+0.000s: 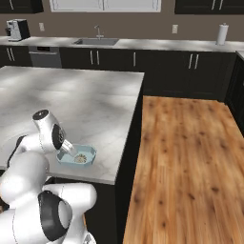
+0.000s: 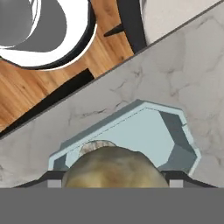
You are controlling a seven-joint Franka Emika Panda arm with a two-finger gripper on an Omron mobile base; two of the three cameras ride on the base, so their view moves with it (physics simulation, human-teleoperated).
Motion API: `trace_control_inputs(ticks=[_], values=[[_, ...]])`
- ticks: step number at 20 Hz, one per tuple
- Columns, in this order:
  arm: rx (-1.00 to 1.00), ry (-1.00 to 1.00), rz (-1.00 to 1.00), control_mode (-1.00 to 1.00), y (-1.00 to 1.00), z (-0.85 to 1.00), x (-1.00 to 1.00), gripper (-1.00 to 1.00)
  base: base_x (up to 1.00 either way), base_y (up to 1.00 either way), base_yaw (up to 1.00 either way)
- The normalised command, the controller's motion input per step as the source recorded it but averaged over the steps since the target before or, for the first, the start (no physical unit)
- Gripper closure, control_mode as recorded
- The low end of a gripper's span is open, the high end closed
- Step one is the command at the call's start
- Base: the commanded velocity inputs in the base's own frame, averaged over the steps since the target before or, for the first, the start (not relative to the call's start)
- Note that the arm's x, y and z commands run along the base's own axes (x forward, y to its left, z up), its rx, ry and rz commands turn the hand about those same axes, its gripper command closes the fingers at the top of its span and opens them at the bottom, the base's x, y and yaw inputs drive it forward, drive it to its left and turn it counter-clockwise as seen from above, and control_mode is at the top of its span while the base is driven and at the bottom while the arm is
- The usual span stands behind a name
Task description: Place two dumplings into each of the tupperware containers and then place the containers in the fridge.
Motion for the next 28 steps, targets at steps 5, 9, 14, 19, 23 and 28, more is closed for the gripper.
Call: trace_control_inputs(ticks=[5, 9, 14, 19, 23, 28], values=[[-0.11, 0.2, 0.07, -1.0, 0.01, -0.3, 0.2, 1.0, 0.0, 0.0, 0.0], [0.01, 0.0, 0.02, -1.0, -0.08, -0.7, 0.07, 1.0, 0.0, 0.0, 0.0], [0.0, 0.0, 0.0, -1.0, -0.13, -0.76, 0.0, 1.0, 0.0, 0.0, 0.0], [0.05, -0.04, 0.0, -1.0, -0.06, -0.11, 0.02, 1.0, 0.0, 0.0, 0.0], [0.08, -0.08, 0.0, -1.0, 0.0, 0.0, 0.17, -1.0, 0.0, 0.0, 0.0], [0.11, -0.08, 0.0, -1.0, -0.09, 0.0, 0.11, -1.0, 0.0, 0.0, 0.0]])
